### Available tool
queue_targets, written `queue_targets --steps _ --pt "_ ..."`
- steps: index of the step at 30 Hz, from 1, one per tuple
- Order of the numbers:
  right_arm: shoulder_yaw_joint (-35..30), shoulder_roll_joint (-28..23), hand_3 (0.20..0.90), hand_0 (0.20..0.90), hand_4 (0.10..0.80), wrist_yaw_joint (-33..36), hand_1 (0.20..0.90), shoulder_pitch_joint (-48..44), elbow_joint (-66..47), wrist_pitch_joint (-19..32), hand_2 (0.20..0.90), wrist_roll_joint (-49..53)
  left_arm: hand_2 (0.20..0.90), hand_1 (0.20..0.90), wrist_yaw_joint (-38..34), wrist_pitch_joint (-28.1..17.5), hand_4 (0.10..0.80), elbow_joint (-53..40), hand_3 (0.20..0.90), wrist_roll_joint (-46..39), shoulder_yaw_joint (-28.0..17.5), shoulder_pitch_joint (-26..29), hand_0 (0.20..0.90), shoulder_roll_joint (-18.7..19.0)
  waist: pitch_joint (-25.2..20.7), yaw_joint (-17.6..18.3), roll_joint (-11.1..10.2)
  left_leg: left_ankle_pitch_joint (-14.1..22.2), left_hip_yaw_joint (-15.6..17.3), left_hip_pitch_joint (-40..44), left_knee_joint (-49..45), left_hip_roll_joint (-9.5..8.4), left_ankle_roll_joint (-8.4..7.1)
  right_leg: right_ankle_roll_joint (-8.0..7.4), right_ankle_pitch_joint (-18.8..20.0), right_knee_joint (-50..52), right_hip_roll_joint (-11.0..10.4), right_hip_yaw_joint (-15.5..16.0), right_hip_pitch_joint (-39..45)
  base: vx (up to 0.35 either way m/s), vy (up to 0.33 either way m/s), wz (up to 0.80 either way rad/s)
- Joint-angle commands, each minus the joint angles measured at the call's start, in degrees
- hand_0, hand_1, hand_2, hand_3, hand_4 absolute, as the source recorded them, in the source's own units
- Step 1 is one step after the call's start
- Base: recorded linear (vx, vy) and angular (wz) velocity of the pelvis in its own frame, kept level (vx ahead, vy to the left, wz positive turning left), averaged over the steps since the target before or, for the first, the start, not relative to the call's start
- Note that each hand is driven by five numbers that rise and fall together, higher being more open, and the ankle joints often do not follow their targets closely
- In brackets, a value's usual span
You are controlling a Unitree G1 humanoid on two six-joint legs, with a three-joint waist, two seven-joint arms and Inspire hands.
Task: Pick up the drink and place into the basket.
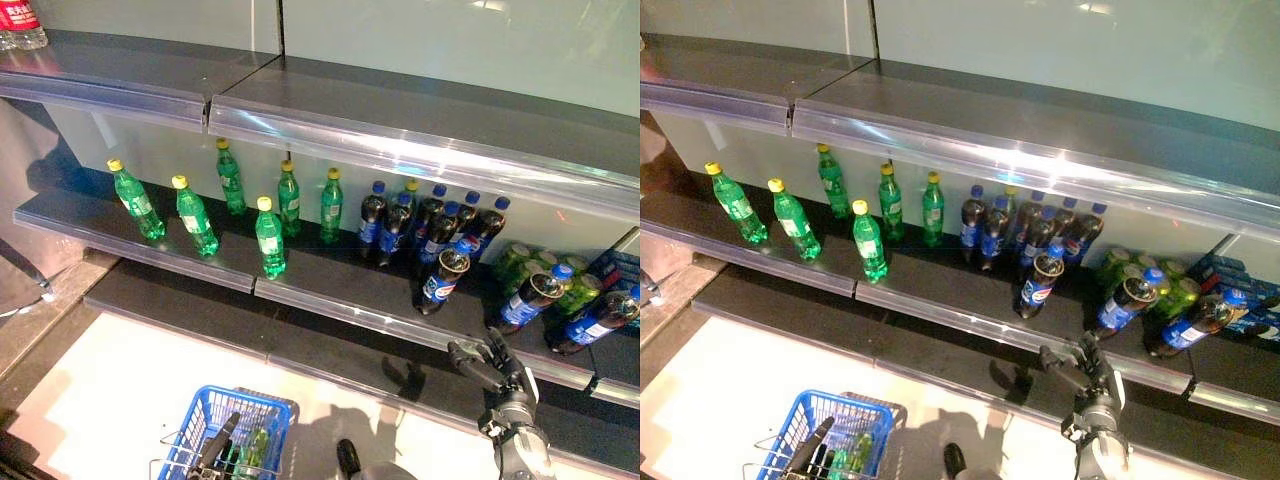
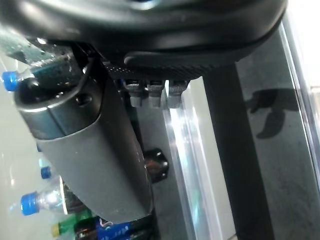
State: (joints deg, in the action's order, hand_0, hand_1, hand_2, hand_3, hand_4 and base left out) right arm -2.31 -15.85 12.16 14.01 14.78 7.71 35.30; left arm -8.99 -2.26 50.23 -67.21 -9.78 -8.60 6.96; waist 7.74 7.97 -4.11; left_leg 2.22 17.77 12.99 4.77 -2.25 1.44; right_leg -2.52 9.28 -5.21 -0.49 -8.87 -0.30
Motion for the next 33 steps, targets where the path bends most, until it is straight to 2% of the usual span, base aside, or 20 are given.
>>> queue_targets --steps 1,7,10,11,13,16,17,19,20,21,23,24,25,26,27,28,29,30,31,33 --pt "-3.16 -2.24 0.900 0.900 0.800 2.61 0.900 -5.93 -4.05 6.82 0.900 -3.20 0.300 0.300 4.06 -9.61 0.100 -7.72 0.200 0.27 -2.29 7.66 0.300 5.43 -3.04 -0.94 1.73 6.30 -9.85 -4.34 -6.50 -2.64 1.33 -4.23 -4.60 0.47 -0.67 0.66 3.19 0.004 0.037 -0.12" --pt "-4.90 -3.12 0.900 0.900 0.800 7.42 0.900 -5.15 -4.96 8.21 0.900 -6.61 0.300 0.300 4.40 -9.15 0.100 -8.10 0.200 0.25 -2.55 6.83 0.300 5.94 -1.64 -0.58 1.47 7.10 -9.94 -4.77 -8.07 -3.47 1.67 -5.21 -3.00 0.84 -0.90 1.07 1.07 -0.002 0.005 -0.23" --pt "-6.01 -3.72 0.900 0.900 0.800 8.23 0.900 -7.25 -4.37 8.32 0.900 -5.58 0.300 0.300 4.62 -9.57 0.100 -8.92 0.200 -0.67 -4.47 5.18 0.300 6.87 -0.11 -3.21 1.17 6.41 -6.49 -3.31 -6.06 -2.50 0.81 -7.23 -1.75 3.57 -3.44 13.34 -0.85 -0.073 -0.138 -0.52" --pt "-6.01 -3.72 0.900 0.900 0.800 8.23 0.900 -7.25 -4.37 8.32 0.900 -5.58 0.300 0.300 4.62 -9.57 0.100 -8.92 0.200 -0.67 -4.47 5.18 0.300 6.87 -0.11 -3.21 1.17 6.41 -6.49 -3.31 -6.06 -2.50 0.81 -7.23 -1.75 3.57 -3.44 13.34 -0.85 -0.076 -0.133 -0.96" --pt "-5.82 -3.17 0.900 0.900 0.800 9.64 0.900 -8.27 -4.60 8.68 0.900 -5.78 0.300 0.300 4.62 -9.17 0.100 -10.00 0.200 -1.30 -5.34 4.63 0.300 7.79 0.14 -4.57 1.10 5.26 -4.52 -3.36 -4.77 -1.82 0.72 -8.23 -0.12 5.77 -5.87 16.73 -2.24 -0.090 -0.220 -1.02" --pt "-5.23 -2.19 0.900 0.900 0.800 11.45 0.900 -8.32 -3.48 12.07 0.900 -6.46 0.300 0.300 4.66 -7.33 0.100 -8.97 0.200 -0.19 -5.31 7.12 0.300 9.17 -0.30 -3.59 1.66 4.48 -5.40 -4.77 -4.97 0.08 1.56 -7.45 -1.56 8.02 -7.60 9.63 -2.34 -0.033 -0.353 -0.36" --pt "-5.13 -1.95 0.900 0.900 0.800 11.82 0.900 -8.28 -3.09 12.91 0.900 -6.73 0.300 0.300 4.59 -7.26 0.100 -8.50 0.200 -0.05 -4.87 7.95 0.300 9.38 -0.38 -3.34 1.67 4.43 -5.80 -5.19 -5.24 0.45 1.55 -7.33 -1.79 8.34 -8.07 8.49 -2.08 0.001 -0.485 0.18" --pt "-4.86 -1.32 0.900 0.900 0.800 12.55 0.900 -7.93 -2.73 14.50 0.900 -7.00 0.300 0.300 4.36 -7.08 0.100 -8.59 0.200 0.04 -4.63 8.95 0.300 9.54 -0.60 -3.59 1.44 4.40 -6.33 -5.62 -5.63 1.81 1.02 -7.65 -1.71 8.54 -9.88 8.54 -1.36 -0.007 -0.587 0.26" --pt "-4.74 -1.39 0.900 0.900 0.800 12.44 0.900 -8.53 -2.92 14.31 0.900 -6.54 0.300 0.300 4.28 -7.15 0.100 -9.45 0.200 -1.90 -5.23 9.01 0.300 9.48 -0.65 -4.41 1.21 4.18 -5.92 -5.48 -5.74 3.67 0.20 -8.04 -3.70 6.89 -10.31 11.69 0.23 -0.015 -0.607 0.08" --pt "-4.75 -1.56 0.900 0.900 0.800 12.41 0.900 -8.88 -2.90 14.21 0.900 -6.49 0.300 0.300 4.35 -7.44 0.100 -9.59 0.200 -2.92 -5.41 9.04 0.300 9.45 -0.70 -4.72 1.14 4.03 -5.73 -5.50 -5.74 4.35 -0.22 -8.12 -4.19 6.17 -10.27 12.65 0.82 0.012 -0.735 -0.10" --pt "-4.97 -2.50 0.900 0.900 0.800 12.35 0.900 -9.91 -3.24 12.57 0.900 -7.00 0.300 0.300 5.27 -7.65 0.100 -10.34 0.200 -6.57 -6.09 8.28 0.300 8.85 -0.90 -5.39 1.42 2.32 -6.04 -5.37 -5.47 8.32 -2.76 -7.10 -6.95 5.95 -8.58 14.11 2.22 0.052 -0.599 -0.41" --pt "-4.94 -2.58 0.900 0.900 0.800 12.29 0.900 -9.93 -3.37 12.39 0.900 -7.00 0.300 0.300 5.41 -7.56 0.100 -10.51 0.200 -6.71 -6.24 8.15 0.300 8.72 -0.88 -5.37 1.50 2.16 -6.08 -5.27 -5.36 8.62 -2.94 -6.96 -7.19 6.11 -8.39 14.13 2.25 0.052 -0.546 -0.64" --pt "-5.26 -2.55 0.900 0.900 0.800 11.97 0.900 -9.64 -4.34 11.41 0.900 -8.06 0.300 0.300 5.46 -6.91 0.100 -11.79 0.200 -5.90 -7.09 7.84 0.300 7.63 -0.88 -5.38 1.47 0.80 -6.03 -5.61 -5.43 11.19 -4.55 -5.72 -8.58 6.74 -7.25 14.91 2.51 0.037 -0.461 -0.54" --pt "-5.37 -2.53 0.900 0.900 0.800 11.83 0.900 -9.50 -4.45 11.24 0.900 -8.77 0.300 0.300 5.43 -6.80 0.100 -12.05 0.200 -5.40 -7.27 7.82 0.300 7.34 -0.90 -5.34 1.46 0.42 -5.99 -5.77 -5.53 11.77 -4.93 -5.41 -8.83 6.92 -6.95 15.20 2.55 0.042 -0.657 -0.49" --pt "-5.89 -2.82 0.900 0.900 0.800 10.87 0.900 -8.58 -4.82 11.17 0.900 -8.85 0.300 0.300 5.42 -6.81 0.100 -12.62 0.200 -4.61 -7.35 7.84 0.300 6.35 -0.63 -5.31 1.09 -0.96 -5.44 -7.02 -6.84 13.76 -6.09 -4.06 -9.53 7.36 -5.81 16.32 2.92 0.022 -0.517 -0.24" --pt "-6.19 -2.99 0.900 0.900 0.800 10.21 0.900 -7.85 -5.05 11.35 0.900 -8.55 0.300 0.300 5.23 -6.79 0.100 -13.13 0.200 -4.39 -7.38 7.79 0.300 5.69 -0.43 -5.35 0.83 -1.18 -5.73 -8.13 -8.41 14.52 -6.46 -3.35 -9.77 7.50 -5.40 17.01 3.10 0.015 -0.457 -0.16" --pt "-6.29 -3.04 0.900 0.900 0.800 9.99 0.900 -7.59 -5.14 11.38 0.900 -8.46 0.300 0.300 5.12 -6.73 0.100 -13.32 0.200 -4.34 -7.37 7.75 0.300 5.47 -0.38 -5.34 0.76 -1.16 -5.89 -8.54 -9.04 14.73 -6.56 -3.15 -9.83 7.54 -5.28 17.26 3.14 0.015 -0.404 -0.11" --pt "-6.06 -3.33 0.900 0.900 0.800 9.01 0.900 -6.74 -5.10 12.04 0.900 -8.43 0.300 0.300 5.13 -6.60 0.100 -13.64 0.200 -4.12 -7.74 7.36 0.300 4.67 0.31 -5.71 0.24 1.10 -8.33 -10.13 -13.65 13.57 -5.83 -2.05 -10.49 7.94 -4.84 17.45 3.49 0.021 -0.311 -0.10" --pt "-5.83 -3.44 0.900 0.900 0.800 8.77 0.900 -6.69 -4.98 12.23 0.900 -8.44 0.300 0.300 5.22 -6.70 0.100 -13.54 0.200 -4.01 -7.90 7.15 0.300 4.44 0.48 -5.88 0.22 1.91 -9.56 -10.50 -14.79 12.73 -5.48 -1.86 -10.62 8.04 -4.68 17.28 3.52 0.035 -0.332 -0.31" --pt "-4.24 -3.69 0.900 0.900 0.800 7.92 0.900 -7.35 -4.45 12.60 0.900 -8.32 0.300 0.300 6.38 -7.79 0.100 -12.50 0.200 -4.80 -8.57 5.84 0.300 3.84 0.75 -7.11 0.27 4.92 -15.87 -11.21 -17.17 7.39 -3.65 -1.35 -10.86 8.37 -3.96 15.62 3.11 0.090 -0.215 -0.68"
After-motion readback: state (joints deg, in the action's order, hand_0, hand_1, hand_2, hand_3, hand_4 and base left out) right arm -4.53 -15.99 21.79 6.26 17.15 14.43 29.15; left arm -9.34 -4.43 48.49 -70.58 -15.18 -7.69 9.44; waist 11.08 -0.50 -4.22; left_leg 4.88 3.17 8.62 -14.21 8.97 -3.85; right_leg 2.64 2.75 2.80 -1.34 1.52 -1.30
